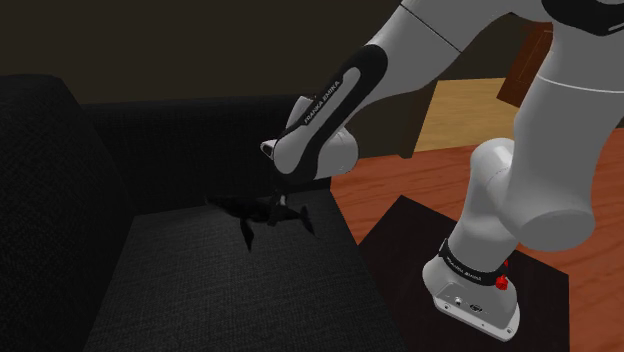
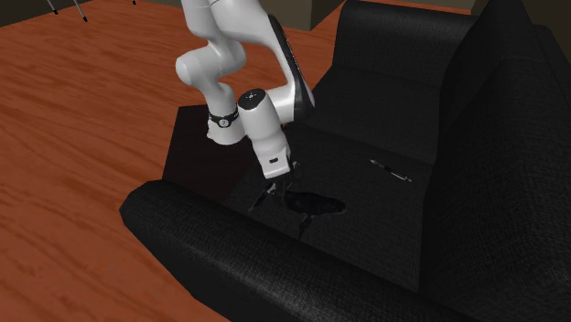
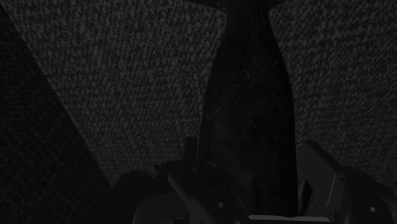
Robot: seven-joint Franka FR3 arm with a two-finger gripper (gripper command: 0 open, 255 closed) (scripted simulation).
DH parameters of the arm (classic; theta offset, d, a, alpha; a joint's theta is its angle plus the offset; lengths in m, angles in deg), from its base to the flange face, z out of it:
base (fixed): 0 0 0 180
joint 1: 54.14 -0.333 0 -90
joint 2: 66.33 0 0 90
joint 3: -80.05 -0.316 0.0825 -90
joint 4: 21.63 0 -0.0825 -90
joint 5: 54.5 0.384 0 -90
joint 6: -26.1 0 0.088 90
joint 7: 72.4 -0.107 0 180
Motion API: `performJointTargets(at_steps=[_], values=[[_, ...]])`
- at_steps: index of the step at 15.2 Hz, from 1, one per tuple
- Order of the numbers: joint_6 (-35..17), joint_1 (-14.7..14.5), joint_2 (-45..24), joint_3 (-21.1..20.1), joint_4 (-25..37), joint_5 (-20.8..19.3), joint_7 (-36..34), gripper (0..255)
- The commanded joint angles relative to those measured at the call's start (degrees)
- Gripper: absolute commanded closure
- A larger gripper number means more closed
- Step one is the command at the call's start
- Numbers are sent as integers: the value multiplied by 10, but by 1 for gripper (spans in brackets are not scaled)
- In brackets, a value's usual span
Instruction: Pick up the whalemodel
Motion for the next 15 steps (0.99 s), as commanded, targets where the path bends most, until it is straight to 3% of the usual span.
performJointTargets(at_steps=[1, 9, 15], values=[[11, -1, 15, 6, -3, -31, -26, 255], [67, 11, 81, 14, -7, -140, -120, 255], [100, 21, 112, 10, -2, -177, -152, 255]])
